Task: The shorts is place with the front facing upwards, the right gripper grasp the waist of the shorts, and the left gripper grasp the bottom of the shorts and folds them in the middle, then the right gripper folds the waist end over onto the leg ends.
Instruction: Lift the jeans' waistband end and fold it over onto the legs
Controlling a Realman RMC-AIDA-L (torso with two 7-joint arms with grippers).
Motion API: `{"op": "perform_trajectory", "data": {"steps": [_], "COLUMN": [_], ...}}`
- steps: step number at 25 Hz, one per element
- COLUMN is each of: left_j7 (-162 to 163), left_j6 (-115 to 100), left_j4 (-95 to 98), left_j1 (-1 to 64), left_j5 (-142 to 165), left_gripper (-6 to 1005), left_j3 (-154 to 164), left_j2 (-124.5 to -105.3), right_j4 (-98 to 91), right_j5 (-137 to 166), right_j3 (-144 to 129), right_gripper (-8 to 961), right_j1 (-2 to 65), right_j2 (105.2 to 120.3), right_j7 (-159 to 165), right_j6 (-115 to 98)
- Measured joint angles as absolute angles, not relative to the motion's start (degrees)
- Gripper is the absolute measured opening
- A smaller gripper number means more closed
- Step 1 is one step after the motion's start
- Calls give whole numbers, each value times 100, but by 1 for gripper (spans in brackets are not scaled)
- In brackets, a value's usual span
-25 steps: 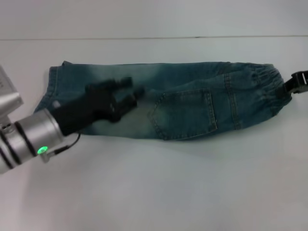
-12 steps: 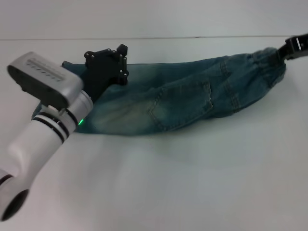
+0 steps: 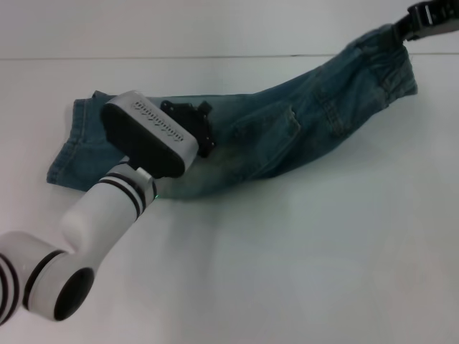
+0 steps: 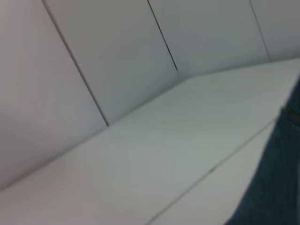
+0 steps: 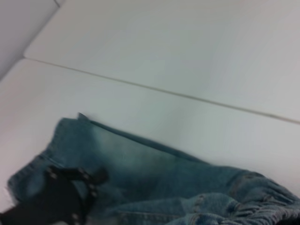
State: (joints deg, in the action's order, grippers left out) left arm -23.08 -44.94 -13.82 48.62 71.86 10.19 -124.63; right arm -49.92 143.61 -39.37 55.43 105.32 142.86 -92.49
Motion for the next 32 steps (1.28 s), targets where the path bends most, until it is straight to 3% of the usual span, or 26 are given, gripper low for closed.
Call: {"op": "perform_trajectory", "data": {"steps": [11, 32], "left_j7": [-2302, -2291], "left_j6": [-3825, -3687], "left_j4": [-1819, -2826], "left_j1": [5162, 5069], "left_j5": [7541, 8939], "left_gripper": [7, 7], "left_j3": [814, 184], "left_j2": [-12462, -12462], "right_j4": [-5071, -5126], "right_j5": [14188, 13859], "right_j3": [-3974, -4050], "right_gripper": [51, 52], "right_j1": [5883, 6077], "right_j2": [10562, 10679], "right_j7": [14290, 14238], "right_j6": [-9295, -9574]}}
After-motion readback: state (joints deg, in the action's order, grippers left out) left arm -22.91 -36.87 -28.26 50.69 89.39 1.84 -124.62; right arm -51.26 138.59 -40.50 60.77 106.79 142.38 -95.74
